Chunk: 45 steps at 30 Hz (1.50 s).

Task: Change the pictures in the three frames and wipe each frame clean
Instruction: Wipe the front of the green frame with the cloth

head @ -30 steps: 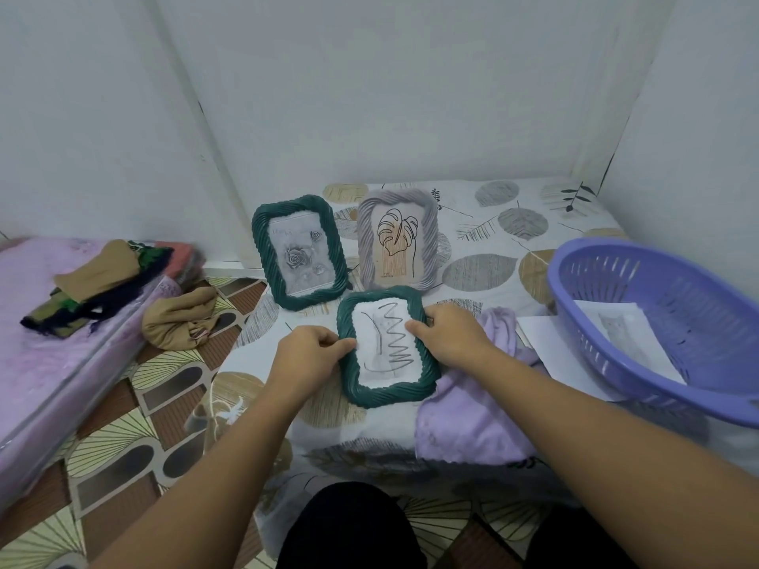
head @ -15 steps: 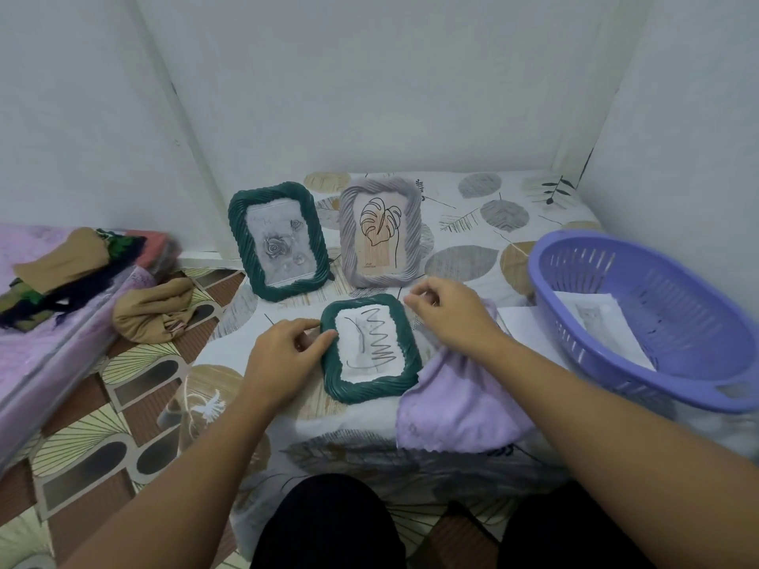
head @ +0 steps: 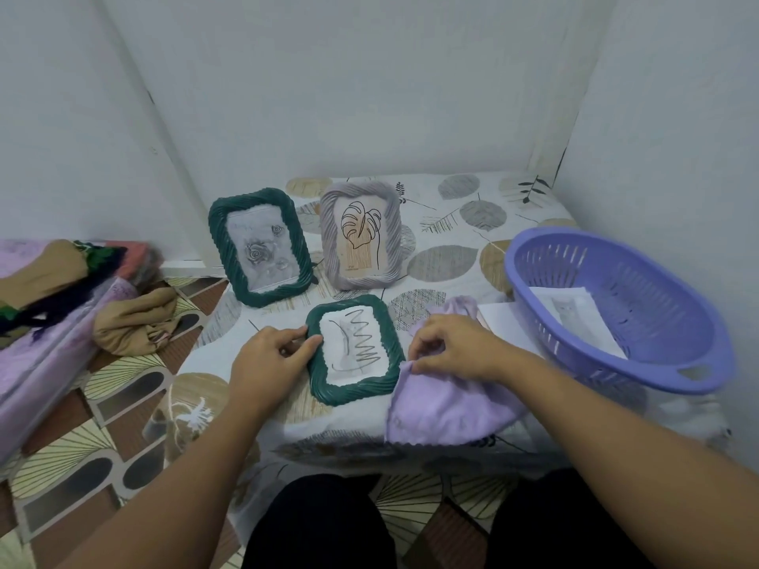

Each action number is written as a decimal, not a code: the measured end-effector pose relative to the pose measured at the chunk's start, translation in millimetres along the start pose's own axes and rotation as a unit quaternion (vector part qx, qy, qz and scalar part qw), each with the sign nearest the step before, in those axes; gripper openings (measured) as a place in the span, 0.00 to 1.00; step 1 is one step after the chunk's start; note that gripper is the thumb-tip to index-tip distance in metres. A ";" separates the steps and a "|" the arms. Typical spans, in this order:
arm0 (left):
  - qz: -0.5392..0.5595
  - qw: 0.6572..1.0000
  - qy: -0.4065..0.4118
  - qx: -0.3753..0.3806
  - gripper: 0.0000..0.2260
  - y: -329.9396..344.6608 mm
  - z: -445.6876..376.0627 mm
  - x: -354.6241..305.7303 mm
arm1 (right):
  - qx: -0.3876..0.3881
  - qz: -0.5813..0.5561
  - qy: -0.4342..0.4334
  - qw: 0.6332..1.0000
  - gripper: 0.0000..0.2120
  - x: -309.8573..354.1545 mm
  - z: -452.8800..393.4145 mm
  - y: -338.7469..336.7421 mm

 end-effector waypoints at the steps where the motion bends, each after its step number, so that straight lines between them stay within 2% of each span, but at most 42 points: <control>1: 0.000 1.000 -0.001 0.001 0.20 0.4 0.3 0.2 | -0.007 -0.014 -0.002 1.000 0.04 -1.9 -0.1 0.2; 3: 0.002 1.000 -0.001 0.000 0.20 0.7 0.8 0.3 | -0.040 -0.090 -0.007 0.995 0.02 -5.8 -1.1 -3.7; 5: 0.003 1.000 0.002 -0.003 0.20 0.4 0.8 0.2 | -0.107 -0.195 -0.015 0.975 0.02 -6.2 -3.7 -12.3; 7: 0.003 1.000 0.005 -0.005 0.20 0.5 0.7 0.1 | -0.173 -0.247 -0.017 0.953 0.02 -1.9 -11.8 -18.0; 10: 0.004 1.000 0.003 -0.003 0.20 0.6 0.5 0.8 | -0.215 -0.290 -0.018 0.932 0.01 15.1 -35.0 -14.0; 13: 0.002 1.000 0.005 0.000 0.20 0.8 0.2 1.7 | -0.228 -0.218 -0.017 0.949 0.02 35.1 -64.1 -2.7; 15: 0.000 1.000 0.009 0.004 0.18 0.8 0.1 2.2 | -0.214 -0.148 -0.023 0.965 0.02 45.3 -80.5 7.8; 18: 0.005 1.000 0.018 0.007 0.14 1.0 0.3 3.3 | -0.133 -0.066 -0.044 0.988 0.10 46.2 -91.9 32.8; 21: 0.005 1.000 0.028 0.002 0.14 2.2 -0.1 5.0 | -0.095 0.016 -0.088 0.991 0.17 37.3 -88.6 47.9; 24: 0.014 0.999 0.033 0.008 0.13 3.3 -0.5 5.1 | -0.099 0.034 -0.099 0.990 0.21 29.0 -85.6 52.8; 28: 0.026 0.999 0.028 0.020 0.13 1.2 -0.6 4.0 | -0.132 0.061 -0.103 0.984 0.18 31.0 -82.7 54.3; 31: 0.048 0.997 0.023 0.058 0.18 -1.8 -1.4 6.8 | -0.143 0.095 -0.088 0.981 0.14 28.1 -74.8 49.5; 34: 0.057 0.988 0.039 0.135 0.24 -8.8 -2.9 11.0 | -0.145 0.113 -0.084 0.979 0.10 24.7 -73.0 43.7; 38: 0.068 0.974 0.032 0.215 0.36 -16.0 -4.1 17.3 | -0.145 0.117 -0.062 0.981 0.16 31.9 -79.7 39.7; 41: 0.044 0.980 0.082 0.176 0.42 -11.9 0.8 22.4 | -0.164 0.064 -0.092 0.980 0.25 33.9 -80.2 40.7; 43: 0.039 0.983 0.095 0.149 0.42 -9.9 3.3 23.4 | -0.130 0.053 -0.129 0.982 0.28 34.1 -81.5 43.8; 45: 0.046 0.984 0.092 0.144 0.42 -10.5 3.7 22.3 | -0.077 0.069 -0.123 0.987 0.28 33.9 -85.1 47.4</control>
Point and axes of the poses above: each hand's wrist, its own z-axis away from the middle knuckle, its own y-axis out of the palm, x = y × z, the point moved 3 cm from there along -z, towards the middle knuckle, and after that the axes turned 1 degree about x, right-handed, at the moved point
